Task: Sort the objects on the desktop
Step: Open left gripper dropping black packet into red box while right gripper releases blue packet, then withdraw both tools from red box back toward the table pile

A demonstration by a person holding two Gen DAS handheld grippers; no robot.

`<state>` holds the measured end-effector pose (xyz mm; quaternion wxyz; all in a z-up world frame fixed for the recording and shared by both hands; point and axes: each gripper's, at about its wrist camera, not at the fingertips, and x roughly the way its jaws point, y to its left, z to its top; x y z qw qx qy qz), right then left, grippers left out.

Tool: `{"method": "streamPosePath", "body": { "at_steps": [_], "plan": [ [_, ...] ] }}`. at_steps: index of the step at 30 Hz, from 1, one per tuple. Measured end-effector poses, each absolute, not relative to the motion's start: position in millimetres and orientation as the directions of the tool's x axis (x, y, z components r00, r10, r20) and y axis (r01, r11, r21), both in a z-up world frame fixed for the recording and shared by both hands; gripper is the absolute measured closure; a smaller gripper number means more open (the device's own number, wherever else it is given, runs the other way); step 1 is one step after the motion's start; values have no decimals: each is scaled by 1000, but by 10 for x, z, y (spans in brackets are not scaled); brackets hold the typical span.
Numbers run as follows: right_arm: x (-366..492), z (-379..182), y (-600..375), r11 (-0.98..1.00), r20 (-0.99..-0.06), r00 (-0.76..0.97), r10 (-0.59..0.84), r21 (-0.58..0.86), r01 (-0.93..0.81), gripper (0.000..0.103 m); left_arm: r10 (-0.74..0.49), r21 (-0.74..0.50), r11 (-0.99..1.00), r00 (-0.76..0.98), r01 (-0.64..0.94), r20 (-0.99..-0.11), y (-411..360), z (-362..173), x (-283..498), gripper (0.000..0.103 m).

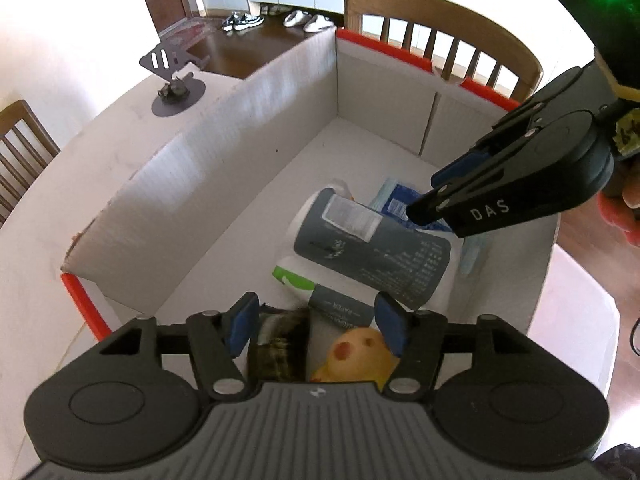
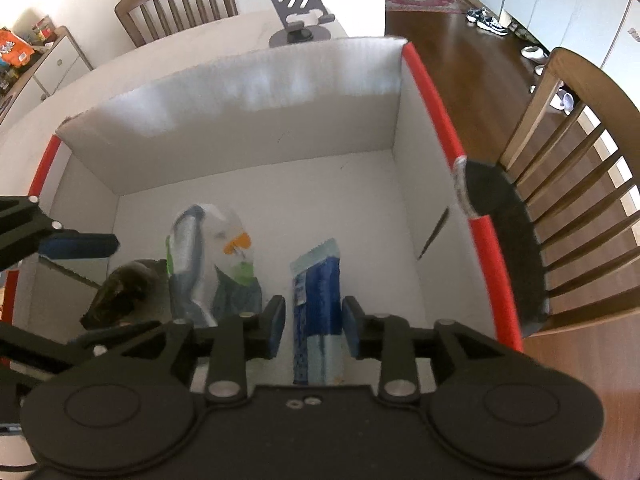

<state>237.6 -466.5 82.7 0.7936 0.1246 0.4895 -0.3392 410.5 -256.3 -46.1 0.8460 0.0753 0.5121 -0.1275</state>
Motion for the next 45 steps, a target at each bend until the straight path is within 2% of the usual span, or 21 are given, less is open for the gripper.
{"method": "streamPosePath", "body": {
  "at_steps": [19,21,22,23,27,30,32,35,41,45],
  "plan": [
    [2220,1144,-4269,803,-832,396,-388,-95,589,71,-163,-53,976,544,212,-823,-2333,81,3619,40],
    [2212,1155,-4201,808,-828,403,-390,-99,580,64,-164,-59,977,553,203,-817,-2302,121,3552,40],
    [2213,1166,-4173,810,-824,409,-392,-98,579,55,-163,-60,978,558,197,-814,-2285,145,3522,40],
    [2212,1178,-4142,812,-820,416,-393,-96,576,51,-164,-63,979,563,194,-810,-2272,166,3496,40],
    [2200,1210,-4024,802,-806,426,-411,-98,589,40,-170,-74,980,582,186,-795,-2226,244,3385,40],
    [2171,1232,-3946,801,-800,431,-417,-100,590,37,-171,-75,980,596,183,-785,-2203,298,3302,33],
    [2167,1243,-3892,797,-793,433,-428,-106,594,29,-167,-68,981,605,183,-778,-2191,332,3236,33],
    [2169,1259,-3792,794,-784,438,-439,-110,598,28,-169,-70,981,612,182,-772,-2159,366,3157,33],
    [2175,1272,-3588,782,-773,438,-459,-117,613,25,-172,-78,981,628,175,-759,-2056,429,2966,22],
    [2202,1273,-3463,770,-767,439,-468,-110,628,24,-176,-83,981,637,174,-751,-1968,457,2846,21]
  ]
}}
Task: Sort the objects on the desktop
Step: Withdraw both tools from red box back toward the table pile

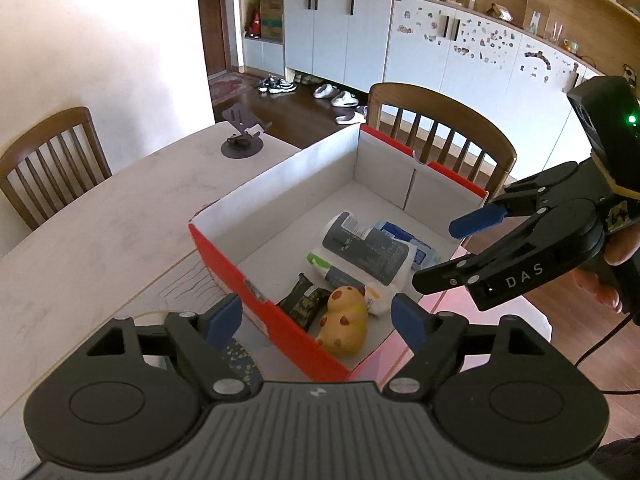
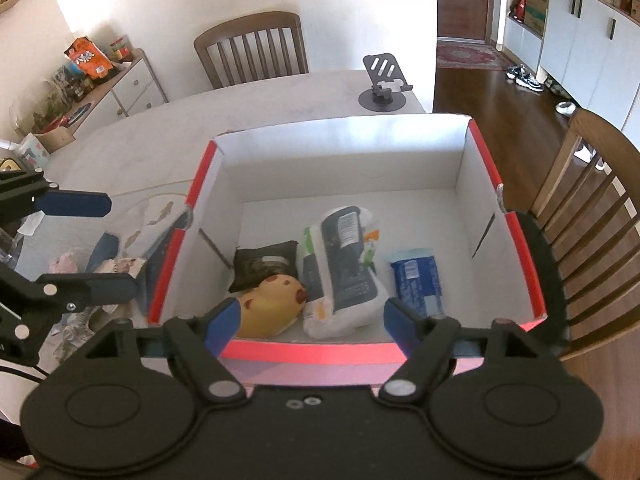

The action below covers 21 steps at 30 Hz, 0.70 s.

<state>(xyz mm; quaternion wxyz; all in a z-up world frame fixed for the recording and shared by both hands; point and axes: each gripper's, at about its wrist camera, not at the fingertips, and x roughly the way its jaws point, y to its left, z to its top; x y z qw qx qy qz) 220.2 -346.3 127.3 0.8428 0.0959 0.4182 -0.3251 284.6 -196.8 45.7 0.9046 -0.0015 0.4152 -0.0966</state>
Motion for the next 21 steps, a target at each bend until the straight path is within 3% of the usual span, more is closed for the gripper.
{"method": "streamPosePath", "body": {
  "at_steps": [8,16,21],
  "plan": [
    [2347,1239,-3165,759,-760,438,-480,-109,642,23,-177,-109,983,639,145,-749,-1706,456,2584,19],
    [2604,1164,-2812,763,-753,443,-486,-118,635,23,-169,-125,986,642,114,-748,-1374,413,2241,6],
    [2818,1064,-2567,771,-757,445,-479,-122,625,23,-155,-124,988,648,94,-746,-1127,373,1992,4]
  ]
}}
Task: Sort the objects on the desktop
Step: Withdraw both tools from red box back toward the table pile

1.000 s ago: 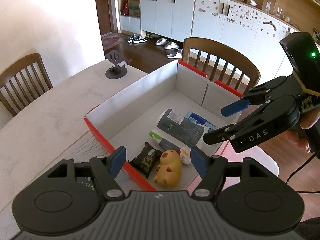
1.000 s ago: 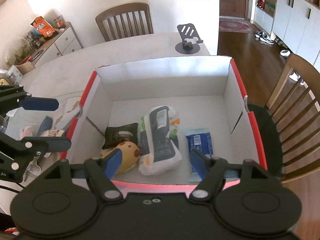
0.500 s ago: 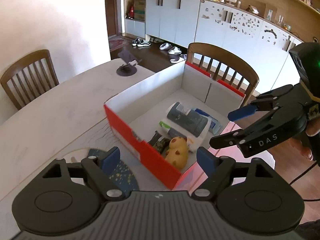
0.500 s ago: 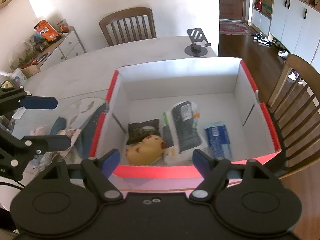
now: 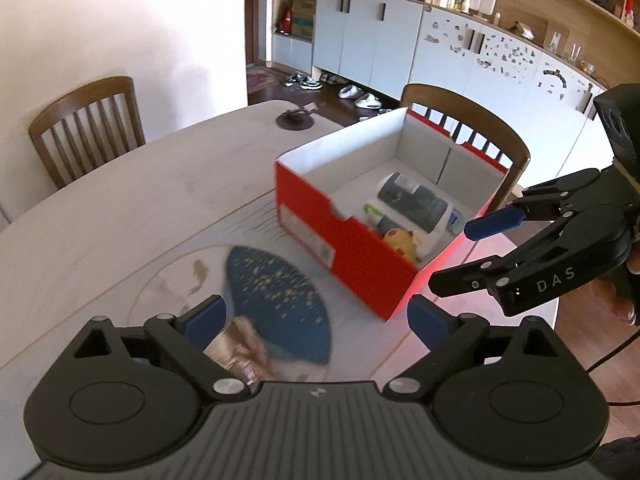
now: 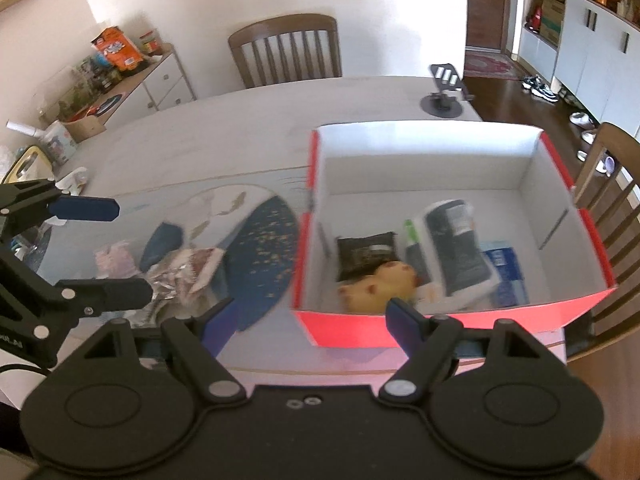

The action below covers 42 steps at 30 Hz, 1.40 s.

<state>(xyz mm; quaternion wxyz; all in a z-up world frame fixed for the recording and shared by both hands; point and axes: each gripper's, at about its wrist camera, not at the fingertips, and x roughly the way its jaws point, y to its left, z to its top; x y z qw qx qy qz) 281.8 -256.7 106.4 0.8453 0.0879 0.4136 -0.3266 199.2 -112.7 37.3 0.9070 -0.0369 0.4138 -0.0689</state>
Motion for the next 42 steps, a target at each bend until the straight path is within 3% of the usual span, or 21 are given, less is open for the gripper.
{"method": "streamPosePath", "body": {
  "at_steps": [23,42],
  "plan": [
    [3586,572,-1814,774,-780,425,-460,-118,622,21,-109,-139,990,646,5,-755,-51,19,1119,0],
    [3758,22,-1725,745,-829,358,-429,-100,660,21,-161,-138,987,608,84,-778,-209,-627,771,0]
  ]
}}
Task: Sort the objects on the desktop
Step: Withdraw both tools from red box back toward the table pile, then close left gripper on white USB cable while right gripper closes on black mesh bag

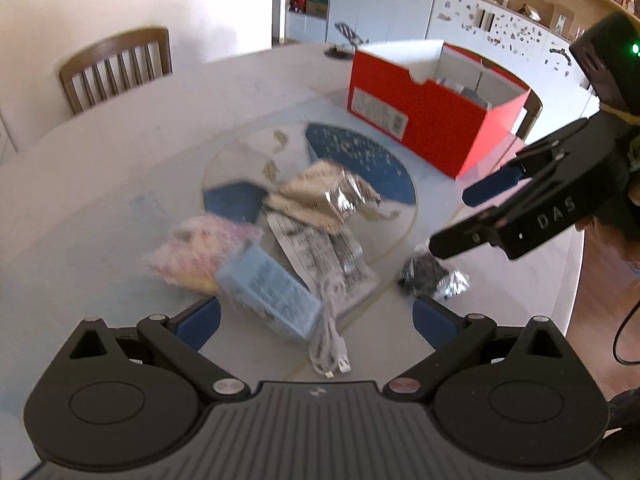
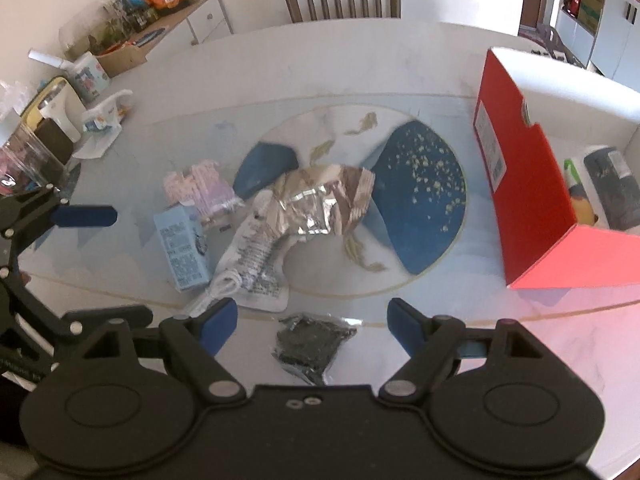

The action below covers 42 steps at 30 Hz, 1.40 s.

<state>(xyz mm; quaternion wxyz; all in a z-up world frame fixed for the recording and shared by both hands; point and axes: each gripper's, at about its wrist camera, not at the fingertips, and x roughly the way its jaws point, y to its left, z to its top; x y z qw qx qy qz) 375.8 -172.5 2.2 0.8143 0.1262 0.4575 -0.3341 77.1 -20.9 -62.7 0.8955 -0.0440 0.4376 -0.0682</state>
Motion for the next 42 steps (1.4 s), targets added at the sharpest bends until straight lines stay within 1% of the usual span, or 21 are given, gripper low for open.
{"method": "streamPosePath", "body": {
  "at_steps": [7,14,19,22,24,26,27,29,32,33,36,38,39,41,42],
  "plan": [
    [3742,-174,-1741,735,-847,339,-410,-86,673,21,-126,-116,992,578,55,-806,-290,-862,760,0],
    [3748,-334,-1768,721,-857,322,-402,-80,688,21,-102,-121,993,576,5,-811,-325,-1013,768,1],
    [3760,-419,-1766,721,-867,319,-383,-65,690,22,-96,-144,989,569,-39,-817,-314,-1091,776,3],
    [3767,-463,-1760,721,-873,312,-376,-64,690,23,-95,-149,988,569,-50,-817,-319,-1107,774,12],
    [3769,-476,-1760,717,-872,307,-381,-69,694,25,-94,-156,986,565,-62,-819,-318,-1117,777,22],
    [3766,-484,-1767,708,-870,304,-388,-71,702,25,-93,-158,985,562,-68,-822,-326,-1130,783,28],
    [3766,-486,-1771,706,-870,305,-388,-68,705,25,-93,-158,985,561,-68,-822,-335,-1135,782,34],
    [3772,-491,-1775,705,-869,303,-391,-71,706,26,-88,-154,986,561,-70,-823,-356,-1140,781,43],
    [3781,-498,-1781,706,-871,301,-388,-71,705,30,-76,-140,988,563,-71,-823,-381,-1147,801,48],
    [3786,-501,-1782,707,-872,300,-387,-72,703,30,-72,-135,988,564,-71,-823,-388,-1146,806,53],
    [3787,-507,-1790,706,-873,295,-388,-76,704,33,-61,-121,990,565,-69,-823,-410,-1144,817,63],
    [3788,-509,-1787,707,-874,295,-387,-76,703,36,-59,-118,991,563,-68,-824,-421,-1141,820,66],
    [3787,-512,-1785,708,-874,294,-387,-77,702,37,-67,-124,990,562,-64,-825,-423,-1137,821,71],
    [3786,-517,-1782,710,-876,294,-383,-75,700,42,-83,-139,989,559,-57,-825,-426,-1134,816,73],
    [3785,-515,-1779,711,-875,294,-385,-78,699,43,-83,-136,989,558,-54,-826,-435,-1133,814,75]
  ]
}}
